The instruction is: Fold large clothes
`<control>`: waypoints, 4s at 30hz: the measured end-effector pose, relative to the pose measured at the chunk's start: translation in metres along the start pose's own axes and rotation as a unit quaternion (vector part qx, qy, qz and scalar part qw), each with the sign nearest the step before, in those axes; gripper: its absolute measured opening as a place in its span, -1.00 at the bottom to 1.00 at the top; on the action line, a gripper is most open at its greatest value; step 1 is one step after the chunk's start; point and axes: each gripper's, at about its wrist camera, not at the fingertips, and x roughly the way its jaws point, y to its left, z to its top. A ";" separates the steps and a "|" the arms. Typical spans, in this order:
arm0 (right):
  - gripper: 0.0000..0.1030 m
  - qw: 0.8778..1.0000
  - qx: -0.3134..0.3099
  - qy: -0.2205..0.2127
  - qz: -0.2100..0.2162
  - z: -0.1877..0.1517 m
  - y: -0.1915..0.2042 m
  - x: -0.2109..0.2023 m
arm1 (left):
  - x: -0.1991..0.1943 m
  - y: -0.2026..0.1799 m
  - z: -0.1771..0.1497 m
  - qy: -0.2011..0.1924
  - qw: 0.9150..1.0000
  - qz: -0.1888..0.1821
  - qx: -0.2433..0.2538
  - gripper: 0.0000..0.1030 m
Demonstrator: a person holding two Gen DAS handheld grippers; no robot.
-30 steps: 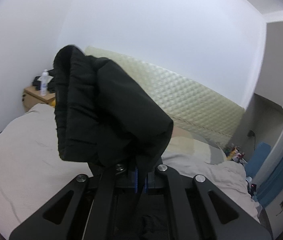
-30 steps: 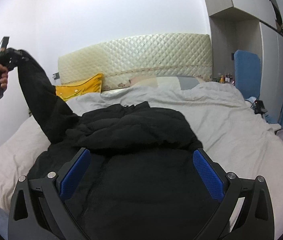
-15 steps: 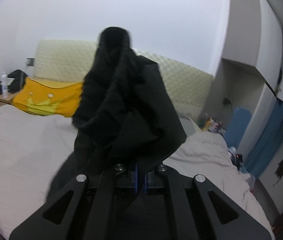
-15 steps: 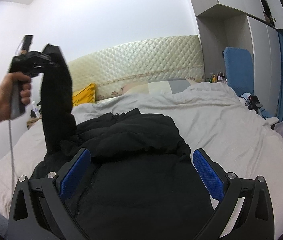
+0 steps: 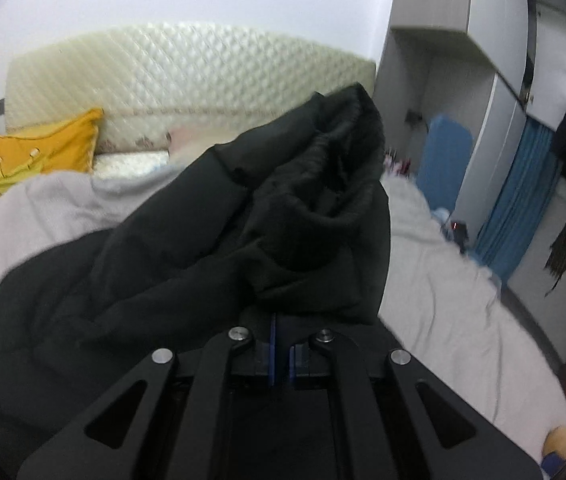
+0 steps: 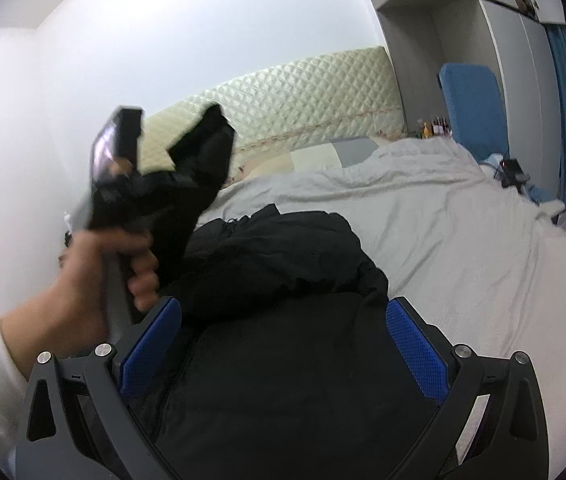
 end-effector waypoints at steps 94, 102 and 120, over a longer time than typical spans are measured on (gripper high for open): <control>0.46 0.986 -0.094 0.136 0.038 0.041 0.043 0.305 | 0.035 0.192 -0.042 0.061 0.988 0.136 -0.035 0.99; 0.48 0.991 -0.103 0.074 0.051 0.092 0.072 0.210 | -0.044 0.175 -0.007 0.016 0.992 0.109 -0.055 0.99; 0.57 0.990 -0.115 -0.045 0.063 0.180 0.138 -0.018 | -0.293 0.104 0.062 -0.073 0.994 0.072 -0.046 0.99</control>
